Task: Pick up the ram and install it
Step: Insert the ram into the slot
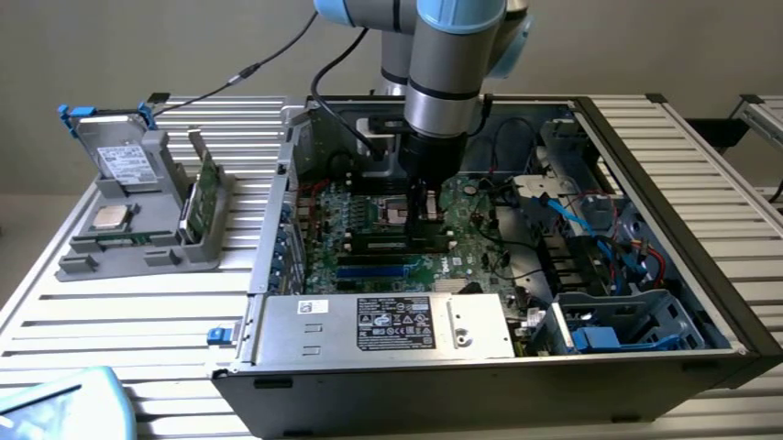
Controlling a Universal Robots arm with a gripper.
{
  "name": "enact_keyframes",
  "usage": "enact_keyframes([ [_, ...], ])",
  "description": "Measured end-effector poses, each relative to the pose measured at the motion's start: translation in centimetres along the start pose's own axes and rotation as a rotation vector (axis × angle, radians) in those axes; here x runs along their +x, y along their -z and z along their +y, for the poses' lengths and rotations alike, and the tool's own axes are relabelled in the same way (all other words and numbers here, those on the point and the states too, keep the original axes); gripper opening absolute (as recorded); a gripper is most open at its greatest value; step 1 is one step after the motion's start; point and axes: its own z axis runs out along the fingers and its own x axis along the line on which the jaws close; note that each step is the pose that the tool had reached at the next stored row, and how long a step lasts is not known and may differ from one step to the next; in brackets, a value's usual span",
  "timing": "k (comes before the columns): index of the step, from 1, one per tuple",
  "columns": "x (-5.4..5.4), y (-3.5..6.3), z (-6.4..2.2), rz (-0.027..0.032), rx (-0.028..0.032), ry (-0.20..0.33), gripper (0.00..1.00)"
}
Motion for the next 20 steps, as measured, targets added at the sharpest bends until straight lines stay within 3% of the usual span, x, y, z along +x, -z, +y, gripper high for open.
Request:
enact_keyframes([
  [4, 0.0, 0.04, 0.02, -0.0001, 0.0005, 0.0, 0.46],
  [11, 0.1, 0.99, 0.69, -0.0022, 0.0007, 0.0, 0.46],
  [15, 0.1, 1.74, 1.63, -0.0069, 0.0008, 0.0, 0.46],
  [20, 0.1, 1.92, 2.08, -0.0083, 0.0018, 0.001, 0.44],
])
